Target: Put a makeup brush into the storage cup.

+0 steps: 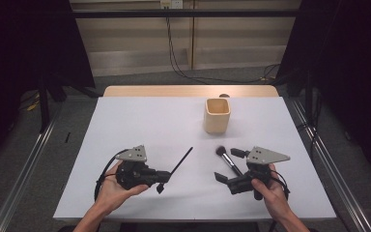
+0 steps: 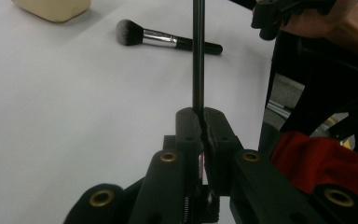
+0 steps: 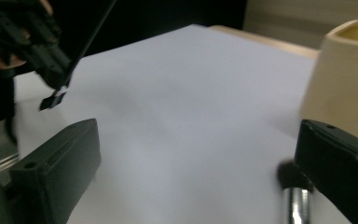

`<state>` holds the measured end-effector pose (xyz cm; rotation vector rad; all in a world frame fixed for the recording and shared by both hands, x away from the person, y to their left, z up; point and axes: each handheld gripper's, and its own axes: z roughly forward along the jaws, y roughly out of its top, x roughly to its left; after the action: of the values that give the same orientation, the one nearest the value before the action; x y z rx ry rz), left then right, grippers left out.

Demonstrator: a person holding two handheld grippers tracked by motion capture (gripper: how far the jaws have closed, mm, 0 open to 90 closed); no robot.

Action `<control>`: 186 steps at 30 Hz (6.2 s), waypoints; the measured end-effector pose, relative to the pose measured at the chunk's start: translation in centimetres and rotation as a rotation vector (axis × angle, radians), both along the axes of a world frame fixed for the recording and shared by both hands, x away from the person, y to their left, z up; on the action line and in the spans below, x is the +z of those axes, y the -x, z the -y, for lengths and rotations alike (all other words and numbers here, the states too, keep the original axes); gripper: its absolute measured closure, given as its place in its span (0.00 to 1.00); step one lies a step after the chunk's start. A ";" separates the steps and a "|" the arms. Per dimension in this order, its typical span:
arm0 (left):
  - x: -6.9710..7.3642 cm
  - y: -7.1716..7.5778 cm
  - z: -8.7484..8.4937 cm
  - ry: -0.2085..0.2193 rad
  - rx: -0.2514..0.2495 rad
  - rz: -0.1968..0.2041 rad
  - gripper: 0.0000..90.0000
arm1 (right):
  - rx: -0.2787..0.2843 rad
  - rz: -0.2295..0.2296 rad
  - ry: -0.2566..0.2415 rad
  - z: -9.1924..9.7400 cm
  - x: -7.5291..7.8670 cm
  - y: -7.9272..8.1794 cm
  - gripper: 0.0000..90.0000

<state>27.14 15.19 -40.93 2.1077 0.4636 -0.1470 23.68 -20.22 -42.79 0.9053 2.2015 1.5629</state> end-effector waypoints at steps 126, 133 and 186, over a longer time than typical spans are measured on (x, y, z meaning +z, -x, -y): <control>0.0 -2.8 5.6 -0.467 -0.300 0.061 0.89 | 0.703 -0.256 0.672 -10.6 1.4 -5.9 0.96; -0.3 -2.9 5.0 -0.418 -0.222 0.081 0.66 | 0.689 -0.255 0.664 -10.2 1.6 -5.9 0.96; -1.1 -0.5 -1.8 -0.181 0.177 0.116 0.06 | 0.352 -0.267 0.362 -2.5 0.4 -5.4 0.96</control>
<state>27.69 16.97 -42.00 2.2248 0.6098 0.1234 29.05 -17.68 -42.42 0.6735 2.8387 1.1564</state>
